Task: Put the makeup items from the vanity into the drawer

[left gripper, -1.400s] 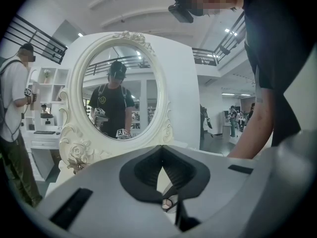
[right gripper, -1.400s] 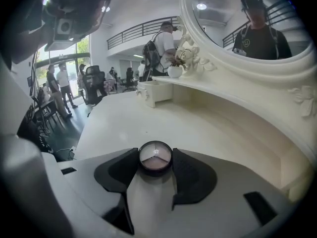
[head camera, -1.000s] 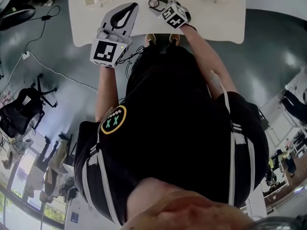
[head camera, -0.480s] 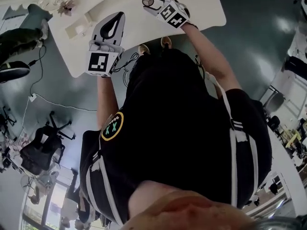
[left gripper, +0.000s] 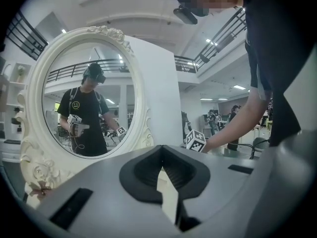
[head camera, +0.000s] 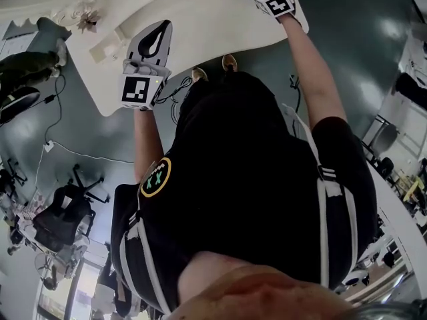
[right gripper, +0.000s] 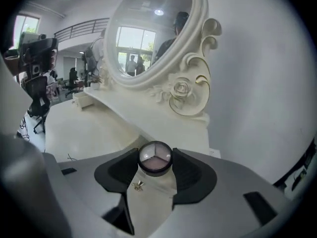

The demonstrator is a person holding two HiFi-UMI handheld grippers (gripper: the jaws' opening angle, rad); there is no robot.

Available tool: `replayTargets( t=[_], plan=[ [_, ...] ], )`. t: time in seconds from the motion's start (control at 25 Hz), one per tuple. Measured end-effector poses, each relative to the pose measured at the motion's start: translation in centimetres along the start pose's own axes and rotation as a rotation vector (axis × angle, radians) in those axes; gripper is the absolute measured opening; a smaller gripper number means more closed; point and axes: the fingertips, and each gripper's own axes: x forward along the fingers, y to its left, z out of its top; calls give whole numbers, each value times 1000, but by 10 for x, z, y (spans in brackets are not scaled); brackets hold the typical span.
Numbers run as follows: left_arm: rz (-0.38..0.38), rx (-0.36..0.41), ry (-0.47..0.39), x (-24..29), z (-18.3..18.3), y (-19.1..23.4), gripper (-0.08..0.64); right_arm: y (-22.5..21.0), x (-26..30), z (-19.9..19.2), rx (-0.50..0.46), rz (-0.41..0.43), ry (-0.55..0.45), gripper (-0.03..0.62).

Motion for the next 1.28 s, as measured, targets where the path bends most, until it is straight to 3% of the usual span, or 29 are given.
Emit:
replayTargets(
  t=[0.44, 0.88, 1.28],
  plan=[
    [71, -4, 27, -18, -4, 8, 18, -3, 22, -6, 53, 30, 38, 238],
    [64, -9, 28, -13, -2, 7, 18, -9, 26, -14, 113, 30, 44, 252],
    [56, 2, 25, -7, -2, 5, 18, -11, 15, -7, 107, 29, 9, 295]
  ],
)
